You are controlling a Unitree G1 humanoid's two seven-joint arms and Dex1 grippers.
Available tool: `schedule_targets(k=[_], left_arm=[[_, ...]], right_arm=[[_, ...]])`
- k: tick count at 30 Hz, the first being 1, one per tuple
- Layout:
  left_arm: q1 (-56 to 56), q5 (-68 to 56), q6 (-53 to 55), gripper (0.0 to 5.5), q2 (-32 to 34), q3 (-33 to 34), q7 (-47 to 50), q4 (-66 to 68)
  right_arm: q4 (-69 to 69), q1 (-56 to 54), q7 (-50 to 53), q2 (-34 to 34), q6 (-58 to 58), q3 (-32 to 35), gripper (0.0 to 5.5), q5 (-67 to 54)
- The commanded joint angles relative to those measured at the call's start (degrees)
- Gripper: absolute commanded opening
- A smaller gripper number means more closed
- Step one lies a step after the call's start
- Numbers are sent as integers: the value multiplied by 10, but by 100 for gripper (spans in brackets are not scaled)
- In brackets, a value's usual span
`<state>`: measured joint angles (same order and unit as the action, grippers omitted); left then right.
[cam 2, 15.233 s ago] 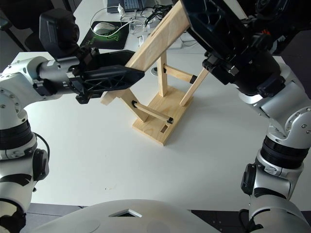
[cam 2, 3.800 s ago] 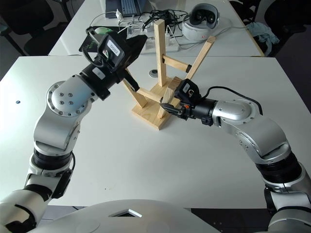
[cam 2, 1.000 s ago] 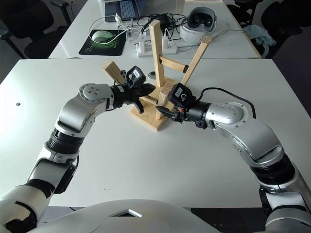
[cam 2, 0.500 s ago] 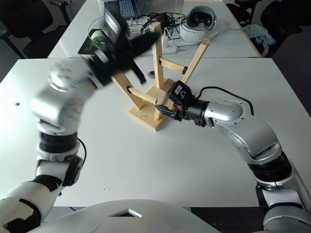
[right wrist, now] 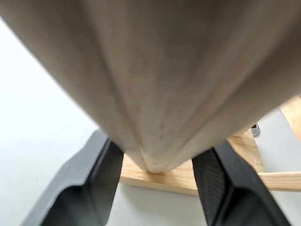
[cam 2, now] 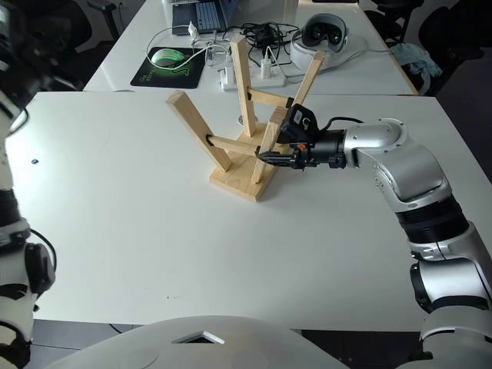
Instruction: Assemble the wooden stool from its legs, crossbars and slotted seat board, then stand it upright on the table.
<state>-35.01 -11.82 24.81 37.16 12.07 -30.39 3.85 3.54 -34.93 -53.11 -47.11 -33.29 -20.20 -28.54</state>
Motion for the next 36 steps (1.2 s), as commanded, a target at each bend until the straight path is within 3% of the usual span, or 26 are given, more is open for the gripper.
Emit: schedule_targets(k=[1,7,15,19,24,27,32,36], left_arm=[[12,1,-46,0,-84,-33,27,50],[43,7,-3,0,-93,-4,86,-26],[73,1,132,0,-76,-35,91,-159],[48,-20,197,0,-150,-115,97,-188],[48,-59,281,0,-305,-285,103,-219],[59,-42,301,0,-301,-312,112,-237],[83,-39,337,0,-228,-281,92,-287],[78,-45,344,0,-231,-286,89,-301]], right_arm=[[-96,37,-54,-7,-23,-99,206,101],[-116,22,-62,8,-16,-108,206,109],[-60,53,-26,5,-50,-93,206,87],[-44,58,-16,10,-59,-95,206,80],[-15,61,1,23,-78,-100,206,73],[-11,63,0,24,-79,-101,206,73],[-64,66,-20,11,-39,-103,206,104],[-57,72,-14,15,-44,-103,206,104]])
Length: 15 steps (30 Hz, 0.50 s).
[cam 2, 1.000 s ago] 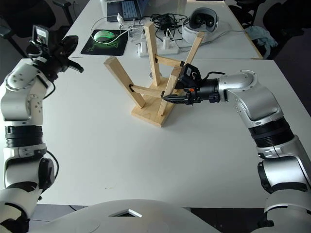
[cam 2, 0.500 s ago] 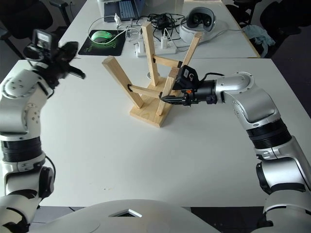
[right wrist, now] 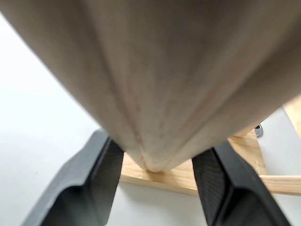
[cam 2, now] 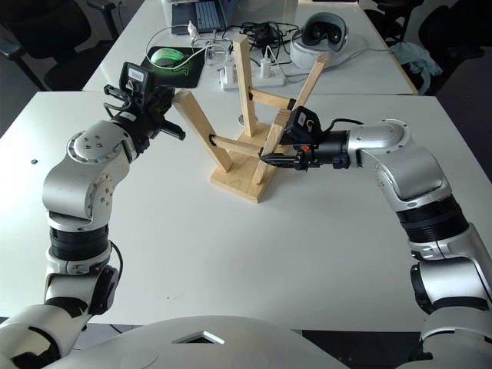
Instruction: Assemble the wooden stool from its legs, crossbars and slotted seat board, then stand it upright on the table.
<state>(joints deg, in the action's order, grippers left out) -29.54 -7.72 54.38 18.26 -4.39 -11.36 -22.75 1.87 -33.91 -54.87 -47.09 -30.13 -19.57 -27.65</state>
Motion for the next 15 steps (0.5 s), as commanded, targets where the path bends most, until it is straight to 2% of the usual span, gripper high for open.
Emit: schedule_targets(k=[1,7,9,12,15], left_arm=[[19,-89,49,0,-52,-125,-99,-34],[11,-85,54,0,-68,-136,-92,-38],[15,-102,57,0,-43,-100,-112,-54],[0,-143,56,0,39,-8,-185,-67],[-26,-159,8,0,185,83,-306,-26]], right_arm=[[-33,64,7,19,-80,-108,206,90],[-33,64,7,29,-78,-119,206,95],[-57,61,-6,21,-50,-126,206,115],[-79,57,-19,13,-29,-123,206,125],[-96,56,-34,5,-5,-116,206,127]])
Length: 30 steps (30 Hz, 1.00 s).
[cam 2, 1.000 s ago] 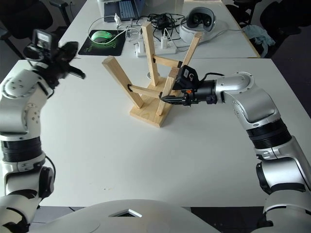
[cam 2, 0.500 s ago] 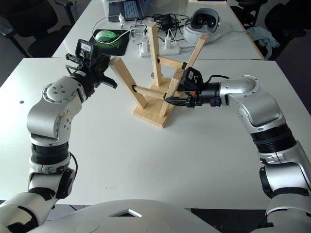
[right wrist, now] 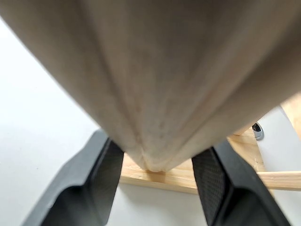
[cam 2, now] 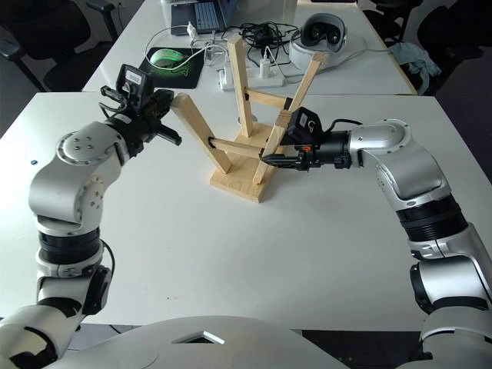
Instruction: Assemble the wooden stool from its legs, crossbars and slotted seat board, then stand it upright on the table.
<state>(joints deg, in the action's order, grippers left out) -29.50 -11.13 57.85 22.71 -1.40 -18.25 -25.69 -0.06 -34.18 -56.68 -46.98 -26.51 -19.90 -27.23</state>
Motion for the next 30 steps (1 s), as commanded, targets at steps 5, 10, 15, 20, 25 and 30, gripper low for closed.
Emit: schedule_targets(k=[5,10,15,20,25,30], left_arm=[[-75,-193,-28,0,282,169,-373,99],[-113,-221,-47,0,340,197,-422,174],[-94,-221,-74,0,355,193,-439,222],[-91,-234,-82,0,331,178,-441,241],[-96,-248,-76,0,316,161,-443,241],[-106,-261,-74,0,309,142,-447,245]], right_arm=[[-113,42,-73,-11,9,-109,206,120],[-136,23,-157,-29,33,-111,206,104],[-158,12,-220,-40,67,-110,206,101],[-132,22,-272,-49,87,-107,206,84],[-98,41,-283,-54,99,-107,206,78],[-59,64,-289,-65,96,-99,206,56]])
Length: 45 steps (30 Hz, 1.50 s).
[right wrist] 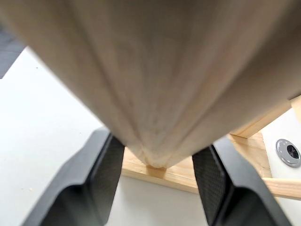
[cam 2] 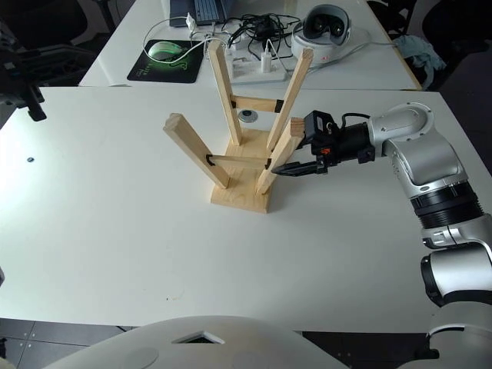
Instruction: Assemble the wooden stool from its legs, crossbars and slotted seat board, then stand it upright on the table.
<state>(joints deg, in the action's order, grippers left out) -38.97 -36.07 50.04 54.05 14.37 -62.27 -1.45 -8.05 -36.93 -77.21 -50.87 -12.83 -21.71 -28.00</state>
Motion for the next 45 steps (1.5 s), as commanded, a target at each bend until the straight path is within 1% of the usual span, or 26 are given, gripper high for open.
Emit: schedule_targets(k=[1,7,13,14,15,21,22,25,27,29,30,31,32,34,35,37,38,40,42,45], left_arm=[[-16,-13,5,0,-7,-18,-9,7],[-40,-9,-4,0,-8,-49,-25,33],[-32,-6,-11,0,-4,-57,-28,35],[-28,-4,-12,0,-3,-56,-27,34],[-25,-5,-12,0,-4,-55,-25,33],[-14,-15,-4,0,-9,-46,-15,20],[-13,-17,-2,0,-10,-44,-14,18],[-6,-23,4,0,-11,-39,-7,9],[3,-27,6,0,-11,-34,0,1],[18,-34,11,0,-14,-18,12,-12],[30,-33,10,0,-11,-10,18,-18],[43,-33,7,0,-9,1,26,-22],[56,-34,6,0,-8,14,35,-27],[75,-21,-14,0,-9,37,58,-29],[79,-16,-25,0,-15,47,71,-23],[88,8,-71,0,-32,69,111,3],[94,15,-93,0,-45,82,130,17],[110,21,-119,0,-66,103,158,33],[130,16,-130,0,-90,120,184,31],[153,-14,-118,0,-114,132,201,-11]], right_arm=[[28,97,-86,-29,-42,-80,206,59],[43,103,-91,-37,-41,-81,206,62],[55,106,-43,-16,-61,-57,206,43],[55,106,-37,-10,-62,-53,242,39],[54,106,-32,-7,-61,-49,248,38],[51,101,-18,25,-72,-16,342,53],[49,101,-14,30,-73,-9,350,55],[40,102,-8,27,-73,8,397,72],[32,114,-1,5,-70,18,397,94],[49,148,6,-28,-108,59,397,78],[51,164,12,-46,-108,69,397,89],[49,180,19,-63,-111,87,378,95],[44,188,27,-72,-108,101,371,101],[57,201,39,-71,-149,168,341,50],[71,206,59,-60,-161,206,322,27],[114,210,136,-6,-157,288,282,-15],[139,214,170,15,-158,312,267,-26],[181,209,222,54,-195,349,234,-82],[241,217,264,88,-249,376,200,-168],[293,228,297,107,-319,401,151,-281]])
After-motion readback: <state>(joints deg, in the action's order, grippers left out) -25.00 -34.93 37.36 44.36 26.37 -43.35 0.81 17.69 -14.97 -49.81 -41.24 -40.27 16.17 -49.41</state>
